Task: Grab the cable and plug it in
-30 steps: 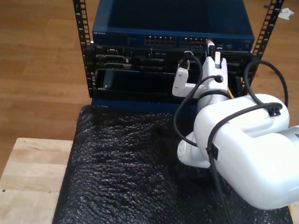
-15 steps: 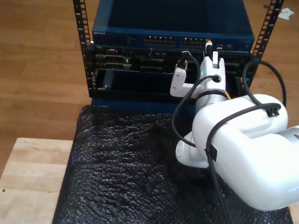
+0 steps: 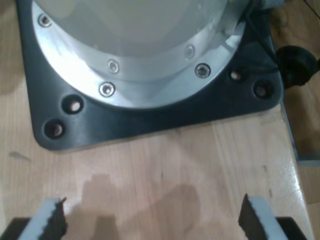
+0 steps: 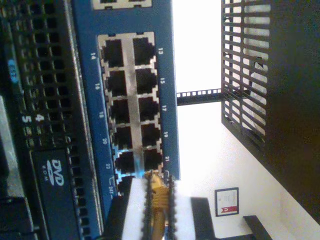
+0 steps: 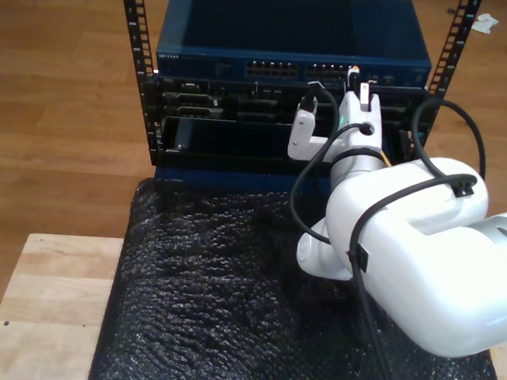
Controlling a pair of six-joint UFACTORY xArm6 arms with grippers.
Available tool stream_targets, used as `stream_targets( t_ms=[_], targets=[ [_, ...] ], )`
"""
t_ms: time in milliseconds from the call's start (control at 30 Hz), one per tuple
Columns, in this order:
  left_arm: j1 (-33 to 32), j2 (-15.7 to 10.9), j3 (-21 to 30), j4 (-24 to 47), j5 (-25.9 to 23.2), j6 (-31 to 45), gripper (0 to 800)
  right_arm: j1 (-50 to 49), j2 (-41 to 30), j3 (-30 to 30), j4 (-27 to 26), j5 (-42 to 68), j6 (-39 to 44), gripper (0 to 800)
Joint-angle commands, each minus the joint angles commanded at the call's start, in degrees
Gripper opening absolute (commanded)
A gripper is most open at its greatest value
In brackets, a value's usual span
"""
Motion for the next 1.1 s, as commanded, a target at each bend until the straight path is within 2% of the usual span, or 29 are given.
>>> stream_targets(
  t_ms=[467, 567, 667, 1100],
  targets=[
    [0.0, -0.1, 0.0, 0.0, 0.0, 0.0, 800, -0.3, 1.1, -1.2, -0.1, 0.4, 0.3, 2],
    [0.0, 0.0, 0.0, 0.0, 0.0, 0.0, 800, -0.4, 1.0, -0.8, -0.2, 0.4, 0.3, 124],
    [0.0, -0.1, 0.0, 0.0, 0.0, 0.0, 800, -0.4, 0.1, 0.5, -0.2, 0.3, 0.4, 199],
    [0.0, -0.1, 0.0, 0.0, 0.0, 0.0, 800, 2.6, -11.8, 14.2, 0.0, 1.3, 0.5, 321]
  ],
)
